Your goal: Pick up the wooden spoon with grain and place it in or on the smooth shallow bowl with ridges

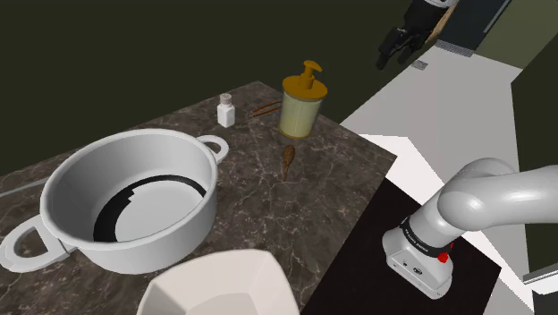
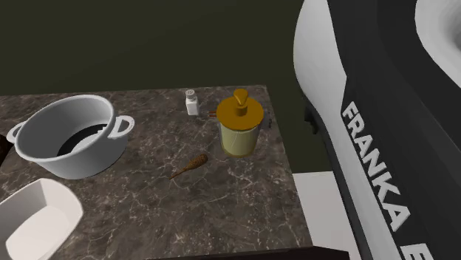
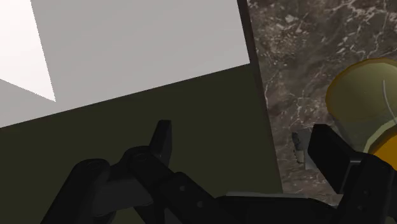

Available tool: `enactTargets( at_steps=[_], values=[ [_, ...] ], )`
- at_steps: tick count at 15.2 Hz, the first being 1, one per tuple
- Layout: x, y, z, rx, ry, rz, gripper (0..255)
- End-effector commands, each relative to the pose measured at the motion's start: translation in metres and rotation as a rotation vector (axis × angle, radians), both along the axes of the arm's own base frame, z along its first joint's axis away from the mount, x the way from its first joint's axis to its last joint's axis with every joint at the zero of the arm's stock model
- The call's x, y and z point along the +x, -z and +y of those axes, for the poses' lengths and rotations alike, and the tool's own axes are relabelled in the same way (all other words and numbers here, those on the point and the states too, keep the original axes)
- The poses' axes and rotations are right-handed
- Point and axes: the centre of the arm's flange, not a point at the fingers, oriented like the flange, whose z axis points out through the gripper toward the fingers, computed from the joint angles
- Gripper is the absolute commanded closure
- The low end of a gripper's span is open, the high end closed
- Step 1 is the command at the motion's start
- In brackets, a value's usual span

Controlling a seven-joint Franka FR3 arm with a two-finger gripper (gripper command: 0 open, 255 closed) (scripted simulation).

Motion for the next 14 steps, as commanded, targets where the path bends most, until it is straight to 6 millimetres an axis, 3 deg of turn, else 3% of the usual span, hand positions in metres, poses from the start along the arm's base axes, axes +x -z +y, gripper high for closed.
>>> enactTargets(
  at_steps=[1, 14],
  values=[
    [0.000, 0.000, 0.000, 0.000, 0.000, 0.000, 0],
    [-0.025, 0.080, 0.146, 0.055, 0.285, 0.027, 0]
  ],
)
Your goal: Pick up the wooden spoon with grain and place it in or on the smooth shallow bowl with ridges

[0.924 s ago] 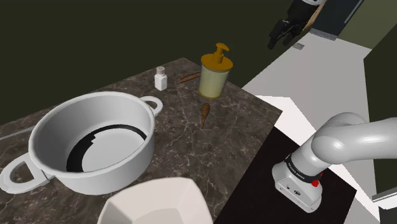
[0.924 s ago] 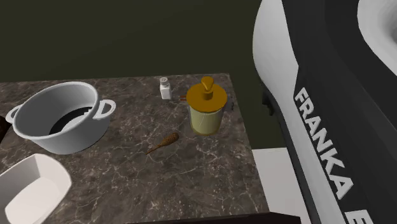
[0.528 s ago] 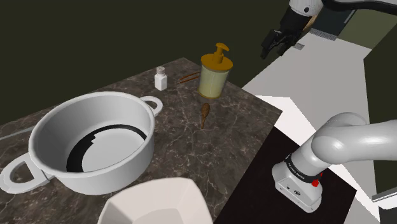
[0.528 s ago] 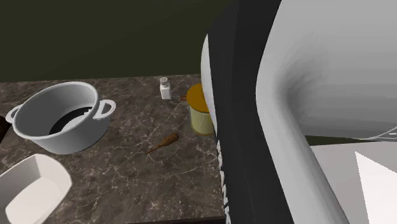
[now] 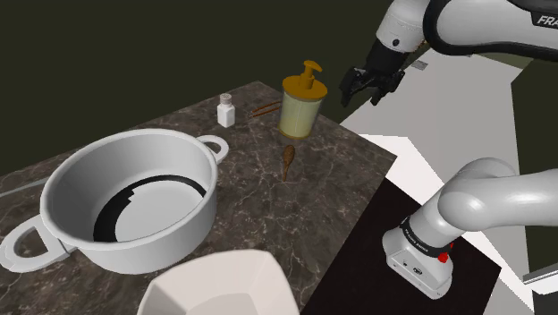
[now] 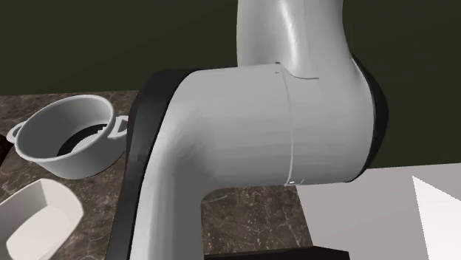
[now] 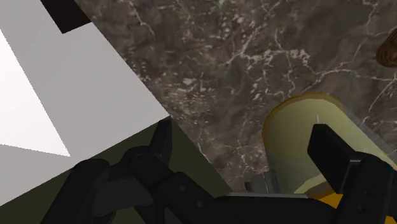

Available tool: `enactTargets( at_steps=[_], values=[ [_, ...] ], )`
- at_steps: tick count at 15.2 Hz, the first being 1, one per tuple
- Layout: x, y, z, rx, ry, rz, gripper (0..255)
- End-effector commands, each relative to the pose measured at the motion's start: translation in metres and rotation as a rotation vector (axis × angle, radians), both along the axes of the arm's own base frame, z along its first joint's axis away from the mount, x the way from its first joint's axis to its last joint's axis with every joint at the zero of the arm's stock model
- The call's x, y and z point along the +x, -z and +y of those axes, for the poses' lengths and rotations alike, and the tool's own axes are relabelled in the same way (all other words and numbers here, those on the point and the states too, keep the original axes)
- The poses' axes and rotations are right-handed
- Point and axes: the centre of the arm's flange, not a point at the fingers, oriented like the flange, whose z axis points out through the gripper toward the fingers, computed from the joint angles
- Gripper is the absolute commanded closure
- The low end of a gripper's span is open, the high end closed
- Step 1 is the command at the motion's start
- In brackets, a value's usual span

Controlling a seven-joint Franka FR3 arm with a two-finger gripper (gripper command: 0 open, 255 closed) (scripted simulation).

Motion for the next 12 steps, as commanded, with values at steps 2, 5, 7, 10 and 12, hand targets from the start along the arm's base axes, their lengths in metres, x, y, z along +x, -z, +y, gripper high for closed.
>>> enactTargets(
  at_steps=[2, 5, 7, 10, 12],
  values=[
    [-0.003, 0.017, 0.035, 0.013, 0.070, 0.006, 0],
    [-0.002, 0.034, 0.070, 0.026, 0.136, 0.012, 0],
    [0.000, 0.045, 0.093, 0.034, 0.180, 0.017, 0],
    [0.006, 0.061, 0.128, 0.047, 0.246, 0.023, 0],
    [0.010, 0.072, 0.151, 0.055, 0.289, 0.027, 0]
  ],
)
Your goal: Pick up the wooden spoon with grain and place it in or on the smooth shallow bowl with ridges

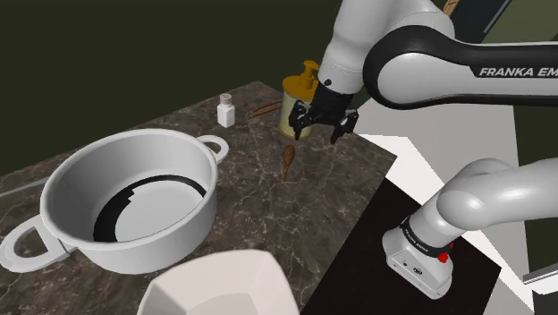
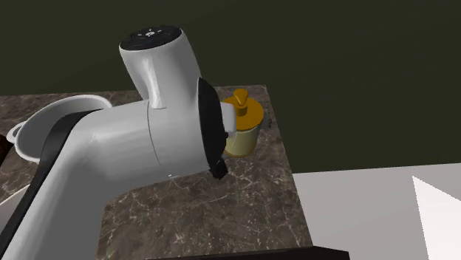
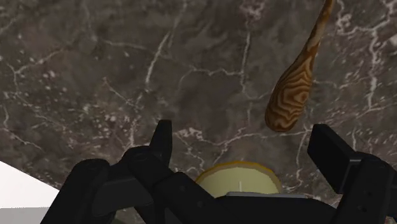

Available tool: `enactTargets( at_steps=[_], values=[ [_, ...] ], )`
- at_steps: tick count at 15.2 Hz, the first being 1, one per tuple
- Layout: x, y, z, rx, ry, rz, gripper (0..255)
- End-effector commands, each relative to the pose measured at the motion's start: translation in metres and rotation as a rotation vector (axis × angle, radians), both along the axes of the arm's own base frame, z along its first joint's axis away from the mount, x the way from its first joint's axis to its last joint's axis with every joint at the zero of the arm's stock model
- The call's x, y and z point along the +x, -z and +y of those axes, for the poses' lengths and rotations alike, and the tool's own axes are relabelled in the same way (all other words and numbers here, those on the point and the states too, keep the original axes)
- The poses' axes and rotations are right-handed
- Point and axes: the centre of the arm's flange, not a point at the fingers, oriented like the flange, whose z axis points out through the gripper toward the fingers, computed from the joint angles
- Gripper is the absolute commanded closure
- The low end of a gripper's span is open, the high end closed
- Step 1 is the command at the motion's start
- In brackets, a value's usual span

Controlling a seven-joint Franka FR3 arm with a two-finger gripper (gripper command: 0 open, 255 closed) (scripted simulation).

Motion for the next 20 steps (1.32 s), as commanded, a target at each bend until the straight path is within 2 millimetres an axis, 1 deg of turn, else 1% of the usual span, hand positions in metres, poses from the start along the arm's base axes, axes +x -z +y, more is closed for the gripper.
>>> enactTargets(
  at_steps=[1, 4, 5, 11, 12, 20],
  values=[
    [0.005, 0.011, 0.023, 0.010, 0.048, 0.005, 0],
    [0.014, 0.026, 0.058, 0.023, 0.113, 0.011, 0],
    [0.015, 0.027, 0.060, 0.024, 0.117, 0.011, 0],
    [0.018, 0.059, 0.059, 0.024, 0.117, 0.011, 0],
    [0.018, 0.067, 0.058, 0.024, 0.117, 0.011, 0],
    [0.018, 0.067, 0.058, 0.024, 0.117, 0.011, 0]
  ],
)
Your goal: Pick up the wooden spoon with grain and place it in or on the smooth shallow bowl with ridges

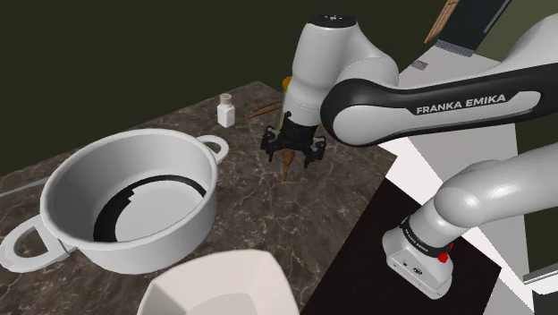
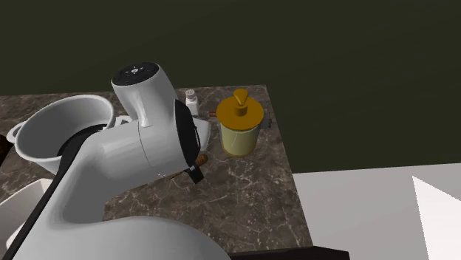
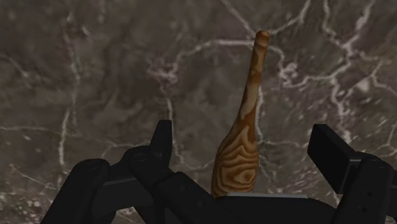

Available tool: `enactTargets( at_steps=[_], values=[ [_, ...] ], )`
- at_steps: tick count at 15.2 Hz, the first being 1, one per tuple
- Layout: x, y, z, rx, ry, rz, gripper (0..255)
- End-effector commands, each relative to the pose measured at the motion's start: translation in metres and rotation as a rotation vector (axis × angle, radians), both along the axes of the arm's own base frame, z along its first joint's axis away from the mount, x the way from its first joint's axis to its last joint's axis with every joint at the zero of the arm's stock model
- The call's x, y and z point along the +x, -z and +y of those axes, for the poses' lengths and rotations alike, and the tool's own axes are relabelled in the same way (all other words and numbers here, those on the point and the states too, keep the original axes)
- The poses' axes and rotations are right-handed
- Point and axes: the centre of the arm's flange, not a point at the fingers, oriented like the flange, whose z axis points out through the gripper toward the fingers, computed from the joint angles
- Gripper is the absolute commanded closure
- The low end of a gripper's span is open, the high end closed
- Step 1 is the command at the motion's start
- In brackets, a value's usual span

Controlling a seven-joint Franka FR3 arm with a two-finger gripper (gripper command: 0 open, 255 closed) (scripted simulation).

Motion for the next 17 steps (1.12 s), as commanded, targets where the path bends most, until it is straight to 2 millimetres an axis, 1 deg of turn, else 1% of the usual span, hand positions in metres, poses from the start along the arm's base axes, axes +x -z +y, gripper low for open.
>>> enactTargets(
  at_steps=[1, 10, 17],
  values=[
    [0.000, 0.000, 0.000, 0.000, 0.000, 0.000, 255],
    [0.000, 0.000, 0.000, 0.000, 0.000, 0.000, 255],
    [0.000, -0.037, 0.000, 0.000, 0.000, 0.000, 255]
  ],
)
